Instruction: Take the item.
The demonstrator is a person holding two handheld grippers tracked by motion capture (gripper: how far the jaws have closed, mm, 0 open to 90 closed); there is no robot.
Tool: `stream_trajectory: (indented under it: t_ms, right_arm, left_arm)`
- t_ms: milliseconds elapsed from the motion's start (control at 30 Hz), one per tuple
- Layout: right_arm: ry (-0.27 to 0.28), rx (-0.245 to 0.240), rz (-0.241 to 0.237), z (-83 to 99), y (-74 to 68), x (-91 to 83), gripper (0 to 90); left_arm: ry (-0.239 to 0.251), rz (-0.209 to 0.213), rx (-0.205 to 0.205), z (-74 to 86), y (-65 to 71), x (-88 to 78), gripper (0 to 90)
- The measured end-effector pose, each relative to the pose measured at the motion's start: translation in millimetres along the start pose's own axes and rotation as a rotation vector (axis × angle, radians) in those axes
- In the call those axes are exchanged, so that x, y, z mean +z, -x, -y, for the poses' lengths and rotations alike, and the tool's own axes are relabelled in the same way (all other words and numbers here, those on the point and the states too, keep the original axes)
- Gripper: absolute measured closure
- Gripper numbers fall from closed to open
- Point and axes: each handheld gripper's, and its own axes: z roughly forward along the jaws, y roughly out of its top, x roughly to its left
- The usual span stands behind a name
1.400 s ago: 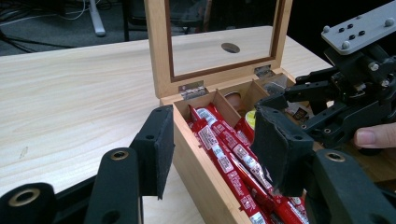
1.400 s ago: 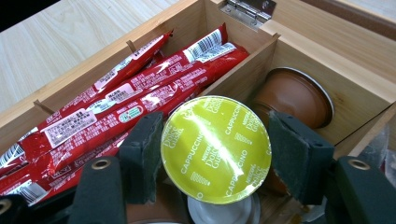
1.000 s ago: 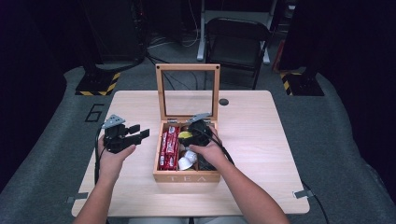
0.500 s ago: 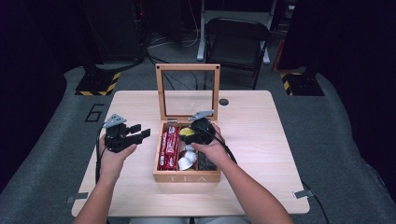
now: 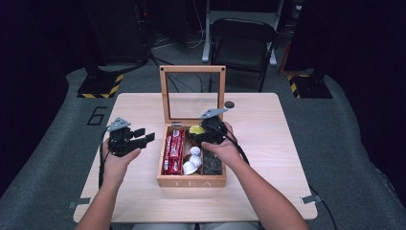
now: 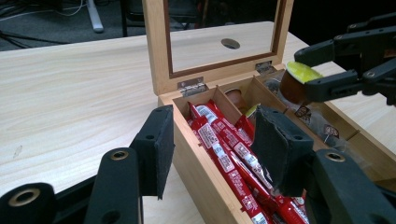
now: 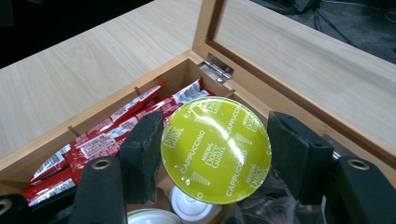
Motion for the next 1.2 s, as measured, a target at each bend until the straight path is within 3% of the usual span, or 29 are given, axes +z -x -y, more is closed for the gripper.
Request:
stream_trajectory:
  t_ms: [200, 667, 1200]
  right_arm:
    - [0.008, 0.015, 0.031, -0.4, 7.4, -8.8, 37.4]
    - [0.017, 0.045, 0.089, 7.1, 33.0, -29.7, 37.4]
    - [0.023, 0.079, 0.179, 26.4, 58.9, -54.2, 37.4]
  left_arm:
    - [-0.003, 0.002, 0.016, -0.1, 1.3, -0.1, 48.2]
    - [-0.002, -0.002, 0.011, 0.5, -1.1, -0.6, 48.1]
    - [-0.001, -0.007, 0.004, 1.7, -2.0, -0.9, 48.2]
